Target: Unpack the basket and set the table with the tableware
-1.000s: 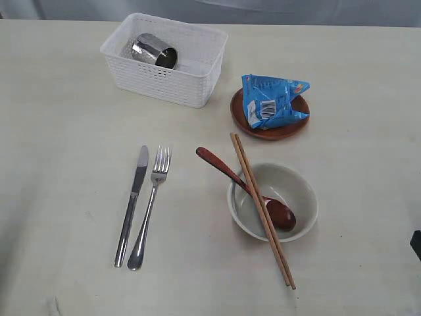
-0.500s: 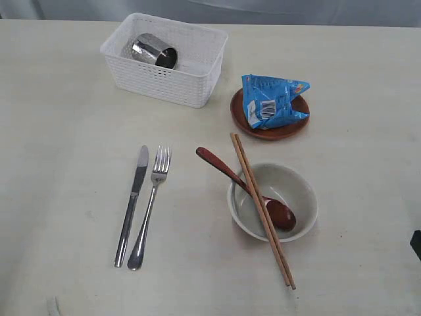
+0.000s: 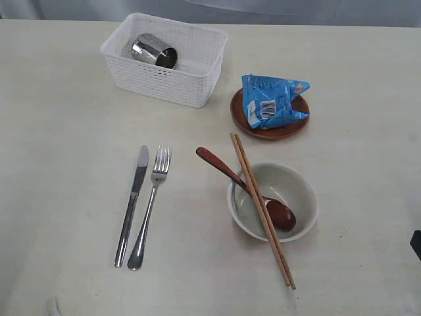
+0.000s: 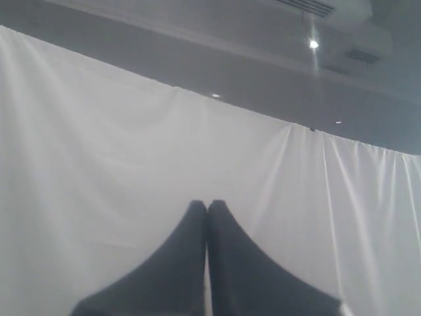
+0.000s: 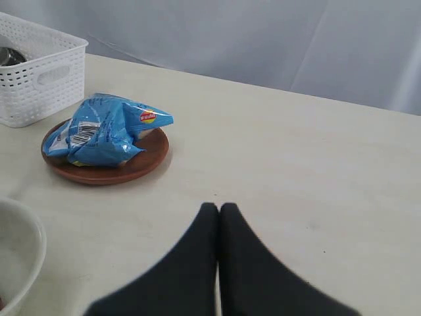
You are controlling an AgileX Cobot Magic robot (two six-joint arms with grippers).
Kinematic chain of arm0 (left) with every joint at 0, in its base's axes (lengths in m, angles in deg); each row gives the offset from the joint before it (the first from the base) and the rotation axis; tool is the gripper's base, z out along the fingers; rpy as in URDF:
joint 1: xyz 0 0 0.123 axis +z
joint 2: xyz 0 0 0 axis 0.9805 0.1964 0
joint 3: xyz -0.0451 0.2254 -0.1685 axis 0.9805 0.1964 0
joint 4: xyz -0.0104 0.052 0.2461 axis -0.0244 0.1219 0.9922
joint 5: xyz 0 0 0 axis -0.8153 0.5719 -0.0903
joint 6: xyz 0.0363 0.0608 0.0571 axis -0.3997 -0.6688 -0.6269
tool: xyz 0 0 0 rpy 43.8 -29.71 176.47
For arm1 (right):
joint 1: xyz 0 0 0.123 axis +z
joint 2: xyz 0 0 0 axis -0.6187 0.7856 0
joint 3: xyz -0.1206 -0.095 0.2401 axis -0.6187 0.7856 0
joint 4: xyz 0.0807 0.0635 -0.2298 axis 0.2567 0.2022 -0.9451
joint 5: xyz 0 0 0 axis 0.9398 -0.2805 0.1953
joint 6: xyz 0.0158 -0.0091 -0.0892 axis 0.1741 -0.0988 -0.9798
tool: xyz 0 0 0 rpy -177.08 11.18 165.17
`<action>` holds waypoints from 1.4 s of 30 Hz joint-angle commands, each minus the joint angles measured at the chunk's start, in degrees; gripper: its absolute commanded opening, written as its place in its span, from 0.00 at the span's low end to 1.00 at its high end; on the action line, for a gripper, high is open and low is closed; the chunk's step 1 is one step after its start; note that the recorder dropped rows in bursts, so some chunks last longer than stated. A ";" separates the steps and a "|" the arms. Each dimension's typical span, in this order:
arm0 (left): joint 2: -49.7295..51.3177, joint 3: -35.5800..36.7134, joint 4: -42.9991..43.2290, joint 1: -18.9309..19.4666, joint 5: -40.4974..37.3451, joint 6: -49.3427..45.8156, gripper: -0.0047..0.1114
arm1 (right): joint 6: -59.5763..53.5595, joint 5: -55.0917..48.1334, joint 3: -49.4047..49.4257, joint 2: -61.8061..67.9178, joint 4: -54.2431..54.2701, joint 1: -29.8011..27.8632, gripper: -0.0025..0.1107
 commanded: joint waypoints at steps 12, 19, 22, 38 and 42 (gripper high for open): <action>38.55 -21.74 35.94 0.16 -12.73 34.25 0.04 | 0.05 -0.09 0.08 -0.32 -0.01 -0.42 0.02; 58.46 -30.40 36.35 0.16 -28.73 32.39 0.04 | 0.05 -0.09 0.08 -0.32 -0.01 -0.42 0.02; 67.11 -33.37 33.58 -0.88 -32.41 31.29 0.04 | 0.68 -0.09 0.08 -0.32 -0.01 -0.42 0.02; 103.71 -65.97 -30.91 -3.88 -61.17 -35.97 0.04 | 0.68 -0.09 0.08 -0.32 -0.01 -0.42 0.02; 103.71 -70.21 -44.15 -6.38 -56.08 -50.31 0.12 | 0.68 -0.09 0.08 -0.32 -0.01 -0.42 0.02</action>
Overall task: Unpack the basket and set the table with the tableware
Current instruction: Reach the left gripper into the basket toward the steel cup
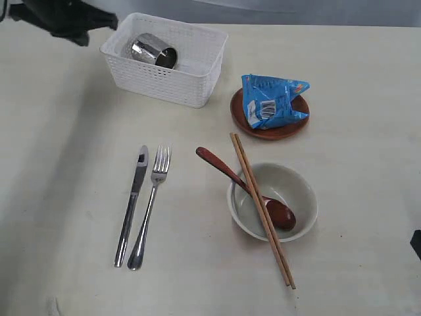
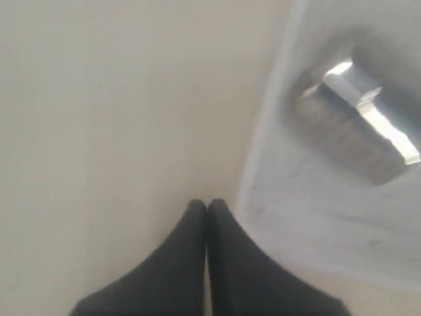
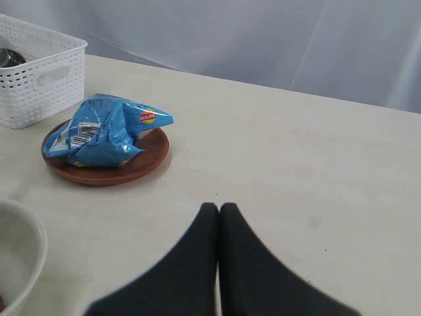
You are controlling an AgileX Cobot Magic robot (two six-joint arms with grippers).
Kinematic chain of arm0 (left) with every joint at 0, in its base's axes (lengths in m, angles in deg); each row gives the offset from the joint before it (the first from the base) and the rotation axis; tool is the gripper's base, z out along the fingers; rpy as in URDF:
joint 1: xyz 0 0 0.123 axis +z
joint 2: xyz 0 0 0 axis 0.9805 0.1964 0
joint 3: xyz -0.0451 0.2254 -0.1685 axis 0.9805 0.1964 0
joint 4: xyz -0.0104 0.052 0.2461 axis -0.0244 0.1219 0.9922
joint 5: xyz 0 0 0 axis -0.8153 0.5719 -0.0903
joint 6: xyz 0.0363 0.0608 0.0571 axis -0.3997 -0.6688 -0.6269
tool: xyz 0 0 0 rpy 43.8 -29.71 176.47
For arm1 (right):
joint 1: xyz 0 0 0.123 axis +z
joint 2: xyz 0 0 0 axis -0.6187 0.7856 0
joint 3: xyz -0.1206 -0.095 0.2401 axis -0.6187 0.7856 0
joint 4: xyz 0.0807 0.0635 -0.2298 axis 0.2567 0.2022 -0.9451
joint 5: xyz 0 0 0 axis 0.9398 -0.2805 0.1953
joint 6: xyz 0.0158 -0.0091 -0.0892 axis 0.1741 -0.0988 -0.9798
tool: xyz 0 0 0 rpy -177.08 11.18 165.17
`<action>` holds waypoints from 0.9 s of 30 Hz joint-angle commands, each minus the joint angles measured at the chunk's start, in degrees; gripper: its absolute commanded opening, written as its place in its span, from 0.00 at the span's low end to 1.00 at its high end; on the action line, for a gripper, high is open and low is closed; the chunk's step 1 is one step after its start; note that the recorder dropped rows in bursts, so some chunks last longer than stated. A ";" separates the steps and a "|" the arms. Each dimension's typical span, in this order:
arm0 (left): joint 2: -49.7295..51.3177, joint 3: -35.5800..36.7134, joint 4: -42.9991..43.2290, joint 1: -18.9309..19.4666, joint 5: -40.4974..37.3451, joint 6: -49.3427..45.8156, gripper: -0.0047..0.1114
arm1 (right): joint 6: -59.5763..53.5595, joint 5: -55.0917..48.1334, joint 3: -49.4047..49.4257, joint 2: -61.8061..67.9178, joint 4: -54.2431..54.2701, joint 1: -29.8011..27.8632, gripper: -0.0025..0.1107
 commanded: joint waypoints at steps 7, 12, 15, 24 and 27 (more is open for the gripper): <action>3.44 -9.94 -10.97 -9.02 2.42 -21.93 0.69 | 0.22 0.01 0.08 -0.32 -0.01 -0.42 0.02; 6.21 -10.13 6.96 -15.07 0.49 -22.56 0.68 | 0.22 0.01 0.08 -0.32 -0.01 -0.42 0.02; 7.75 -10.13 19.37 -17.79 0.49 -13.55 0.68 | 0.22 0.01 0.08 -0.32 -0.01 -0.42 0.02; 11.79 -10.13 34.89 -19.63 1.35 6.44 0.68 | 0.22 0.01 0.08 -0.32 -0.01 -0.42 0.02; 12.90 -10.13 34.89 -19.63 1.60 6.32 0.68 | 0.22 0.01 0.08 -0.32 -0.01 -0.42 0.02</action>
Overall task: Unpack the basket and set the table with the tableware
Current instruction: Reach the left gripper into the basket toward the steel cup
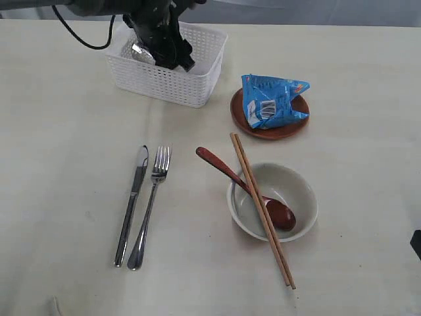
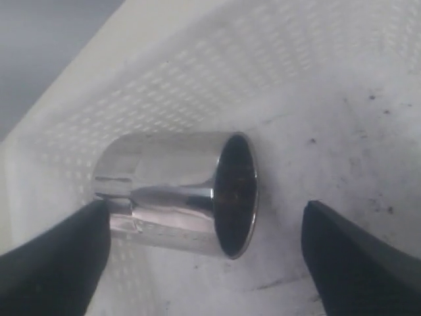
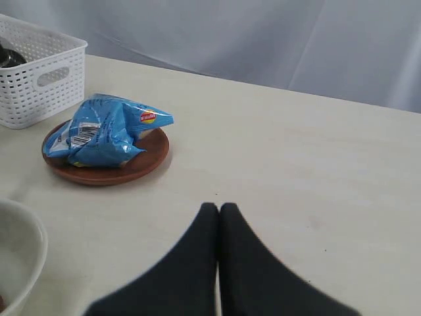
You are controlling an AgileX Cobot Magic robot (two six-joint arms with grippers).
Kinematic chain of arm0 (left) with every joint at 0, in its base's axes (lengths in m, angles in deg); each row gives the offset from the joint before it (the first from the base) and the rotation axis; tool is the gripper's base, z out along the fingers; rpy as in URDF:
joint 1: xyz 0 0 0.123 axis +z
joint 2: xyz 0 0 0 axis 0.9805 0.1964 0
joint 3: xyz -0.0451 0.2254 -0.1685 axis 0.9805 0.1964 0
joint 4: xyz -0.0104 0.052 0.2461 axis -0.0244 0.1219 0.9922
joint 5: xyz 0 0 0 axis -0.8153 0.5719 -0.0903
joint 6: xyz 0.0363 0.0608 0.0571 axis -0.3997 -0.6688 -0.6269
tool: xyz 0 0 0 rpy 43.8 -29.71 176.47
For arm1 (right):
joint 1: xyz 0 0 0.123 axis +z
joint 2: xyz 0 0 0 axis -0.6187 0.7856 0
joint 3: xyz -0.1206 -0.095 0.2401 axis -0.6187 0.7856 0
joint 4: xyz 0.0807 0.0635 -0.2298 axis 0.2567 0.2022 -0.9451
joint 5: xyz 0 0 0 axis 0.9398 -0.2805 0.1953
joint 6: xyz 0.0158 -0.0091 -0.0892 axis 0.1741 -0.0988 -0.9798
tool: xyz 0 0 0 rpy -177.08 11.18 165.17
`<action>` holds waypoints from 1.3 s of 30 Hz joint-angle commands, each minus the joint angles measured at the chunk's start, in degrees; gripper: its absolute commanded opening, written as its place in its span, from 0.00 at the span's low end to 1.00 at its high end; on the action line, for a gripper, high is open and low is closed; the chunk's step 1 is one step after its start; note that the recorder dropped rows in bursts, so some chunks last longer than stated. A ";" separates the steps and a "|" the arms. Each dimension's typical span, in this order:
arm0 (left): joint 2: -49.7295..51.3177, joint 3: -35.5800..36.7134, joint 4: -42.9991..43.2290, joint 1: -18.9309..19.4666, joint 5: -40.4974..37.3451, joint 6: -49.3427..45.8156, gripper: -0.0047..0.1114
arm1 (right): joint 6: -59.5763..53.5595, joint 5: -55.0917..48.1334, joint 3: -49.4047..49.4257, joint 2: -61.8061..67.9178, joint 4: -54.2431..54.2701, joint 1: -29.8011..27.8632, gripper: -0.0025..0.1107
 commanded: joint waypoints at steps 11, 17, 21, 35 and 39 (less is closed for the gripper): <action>3.63 -0.34 4.93 -0.28 2.85 2.91 0.54 | 0.60 0.01 0.08 -0.32 -0.01 -0.42 0.02; 3.57 -0.34 5.33 -0.28 2.74 4.37 0.44 | 0.60 0.01 0.08 -0.32 -0.01 -0.42 0.02; 3.57 -0.34 5.33 -0.28 2.74 4.77 0.16 | 0.60 0.01 0.08 -0.32 -0.01 -0.42 0.02; -0.52 -0.34 7.46 -0.28 2.81 6.86 0.04 | 0.60 0.01 0.08 -0.32 -0.01 -0.42 0.02; -2.79 -0.34 6.31 -0.17 3.22 7.29 0.04 | 0.60 0.01 0.08 -0.32 -0.01 -0.42 0.02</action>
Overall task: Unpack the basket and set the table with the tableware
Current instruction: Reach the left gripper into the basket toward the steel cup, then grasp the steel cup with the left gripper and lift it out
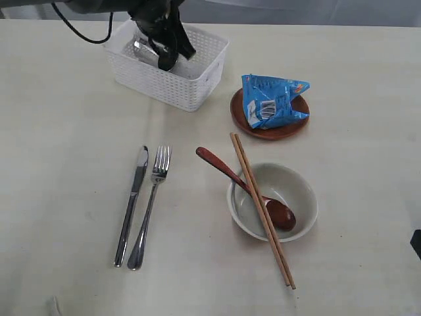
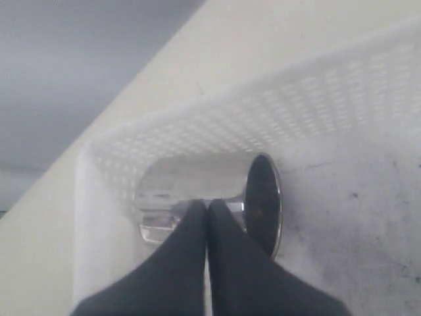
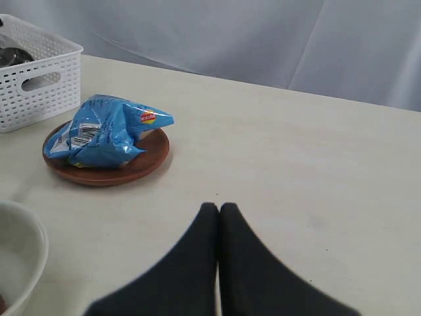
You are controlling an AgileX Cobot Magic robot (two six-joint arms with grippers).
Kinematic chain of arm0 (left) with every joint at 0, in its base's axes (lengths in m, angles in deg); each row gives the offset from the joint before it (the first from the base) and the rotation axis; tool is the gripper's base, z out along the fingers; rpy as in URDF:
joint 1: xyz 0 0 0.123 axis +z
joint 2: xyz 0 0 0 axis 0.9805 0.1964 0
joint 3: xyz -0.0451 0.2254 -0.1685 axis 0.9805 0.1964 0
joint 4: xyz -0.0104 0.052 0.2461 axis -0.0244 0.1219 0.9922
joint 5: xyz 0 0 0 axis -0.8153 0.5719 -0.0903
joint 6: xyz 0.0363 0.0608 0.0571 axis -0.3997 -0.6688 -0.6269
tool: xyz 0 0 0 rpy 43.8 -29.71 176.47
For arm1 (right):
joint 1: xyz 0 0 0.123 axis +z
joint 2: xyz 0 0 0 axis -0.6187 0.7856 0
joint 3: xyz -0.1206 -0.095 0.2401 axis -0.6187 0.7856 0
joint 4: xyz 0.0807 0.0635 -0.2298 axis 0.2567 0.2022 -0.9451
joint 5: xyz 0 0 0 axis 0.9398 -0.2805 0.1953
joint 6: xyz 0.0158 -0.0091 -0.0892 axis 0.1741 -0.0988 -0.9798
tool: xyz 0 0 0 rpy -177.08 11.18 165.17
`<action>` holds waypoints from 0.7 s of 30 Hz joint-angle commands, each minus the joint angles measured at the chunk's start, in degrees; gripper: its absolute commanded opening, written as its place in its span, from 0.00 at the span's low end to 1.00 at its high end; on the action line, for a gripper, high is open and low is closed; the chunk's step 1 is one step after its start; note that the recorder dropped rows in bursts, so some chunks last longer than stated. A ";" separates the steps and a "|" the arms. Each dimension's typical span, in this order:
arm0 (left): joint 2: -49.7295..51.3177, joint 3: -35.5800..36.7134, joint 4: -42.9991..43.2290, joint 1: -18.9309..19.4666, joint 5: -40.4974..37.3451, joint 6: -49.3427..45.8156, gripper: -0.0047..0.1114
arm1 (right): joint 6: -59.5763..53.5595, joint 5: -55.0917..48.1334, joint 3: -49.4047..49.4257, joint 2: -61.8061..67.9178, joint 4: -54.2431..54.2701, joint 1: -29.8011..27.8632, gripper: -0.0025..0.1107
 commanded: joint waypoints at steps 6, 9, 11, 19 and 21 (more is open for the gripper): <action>-1.02 -0.77 -13.12 2.32 1.45 2.23 0.73 | 0.24 0.01 0.08 -0.32 -0.01 -0.42 0.02; -0.54 -1.97 -21.10 4.31 1.76 1.04 0.65 | 0.24 0.01 0.08 -0.32 -0.01 -0.42 0.02; 0.16 -3.07 -28.93 5.75 1.94 -4.31 0.65 | 0.24 0.01 0.08 -0.32 -0.01 -0.42 0.02; 4.34 -7.38 -34.87 7.62 -0.29 -12.77 0.68 | 0.24 0.01 0.08 -0.32 -0.01 -0.42 0.02; 4.95 -7.38 -32.38 7.62 0.33 -10.68 0.68 | 0.24 0.01 0.08 -0.32 -0.01 -0.42 0.02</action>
